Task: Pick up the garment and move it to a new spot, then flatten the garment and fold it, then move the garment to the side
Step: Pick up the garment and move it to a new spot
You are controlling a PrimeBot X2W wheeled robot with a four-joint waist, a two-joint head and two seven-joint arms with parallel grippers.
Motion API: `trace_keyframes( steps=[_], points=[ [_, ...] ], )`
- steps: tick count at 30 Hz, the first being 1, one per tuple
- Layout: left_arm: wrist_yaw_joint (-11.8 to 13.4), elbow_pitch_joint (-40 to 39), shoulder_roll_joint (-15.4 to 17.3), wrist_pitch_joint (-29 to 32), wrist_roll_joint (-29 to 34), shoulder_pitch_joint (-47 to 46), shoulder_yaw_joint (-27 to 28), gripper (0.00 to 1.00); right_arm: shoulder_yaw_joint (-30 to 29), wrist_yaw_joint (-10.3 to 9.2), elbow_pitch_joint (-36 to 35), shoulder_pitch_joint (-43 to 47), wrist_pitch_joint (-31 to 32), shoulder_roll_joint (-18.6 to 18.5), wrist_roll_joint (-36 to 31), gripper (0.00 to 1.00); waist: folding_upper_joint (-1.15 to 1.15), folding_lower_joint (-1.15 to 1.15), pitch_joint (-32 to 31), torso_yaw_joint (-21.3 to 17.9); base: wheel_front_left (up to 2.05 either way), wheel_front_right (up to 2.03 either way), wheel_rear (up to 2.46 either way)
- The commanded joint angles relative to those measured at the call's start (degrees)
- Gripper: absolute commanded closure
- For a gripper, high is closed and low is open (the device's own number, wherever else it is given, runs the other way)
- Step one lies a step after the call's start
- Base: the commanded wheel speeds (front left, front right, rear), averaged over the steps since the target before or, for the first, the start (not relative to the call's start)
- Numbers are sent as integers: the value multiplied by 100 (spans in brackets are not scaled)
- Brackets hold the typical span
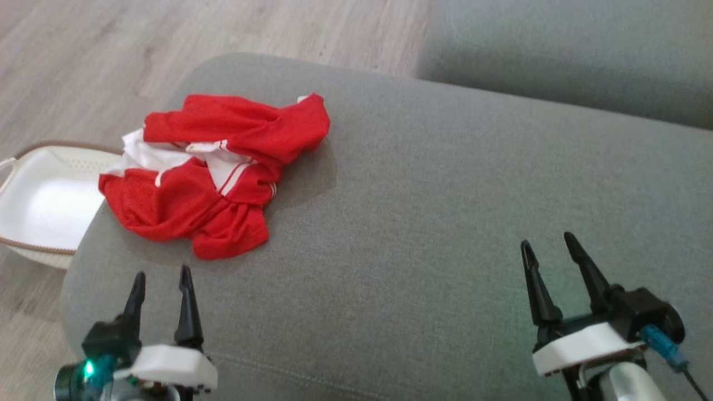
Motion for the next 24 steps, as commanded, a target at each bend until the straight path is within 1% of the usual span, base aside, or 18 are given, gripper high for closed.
trace_keyframes(
  steps=[1, 6, 12, 14, 17, 18, 24],
  points=[
    [-69, -175, -11, -71, -77, -553, 221, 0, 152, -4, -282, -432, -68, -130, 23, 0, 0, 0, 334, -75, 0, 0, 0],
    [-289, -58, 107, 144, -367, -1444, 312, 0, 273, -4, -500, -803, -41, -325, 19, 0, 0, 0, 1113, -271, 0, 0, 0],
    [-602, 328, 488, 807, -675, -2912, 434, 0, 393, -4, -702, -1218, 43, -580, 54, 0, 0, 0, 1849, -519, 0, 0, 0],
    [-687, 594, 658, 1013, -701, -3393, 434, 0, 417, -4, -750, -1326, 60, -648, 71, 0, 0, 0, 2021, -598, 0, 0, 0],
    [-835, 1210, 799, 1394, -884, -3998, 431, 0, 459, -4, -809, -1445, 76, -720, 98, 0, 0, 0, 2202, -715, 0, 0, 0],
    [-835, 1210, 799, 1394, -884, -3998, 431, 0, 459, -4, -809, -1445, 76, -720, 98, 0, 0, 0, 2202, -715, 0, 0, 0],
    [-999, 2499, 1126, 1901, -972, -4848, 299, 0, 513, -4, -924, -1557, 118, -792, 135, 0, 0, 0, 2401, -962, 0, 0, 0]
  ],
)
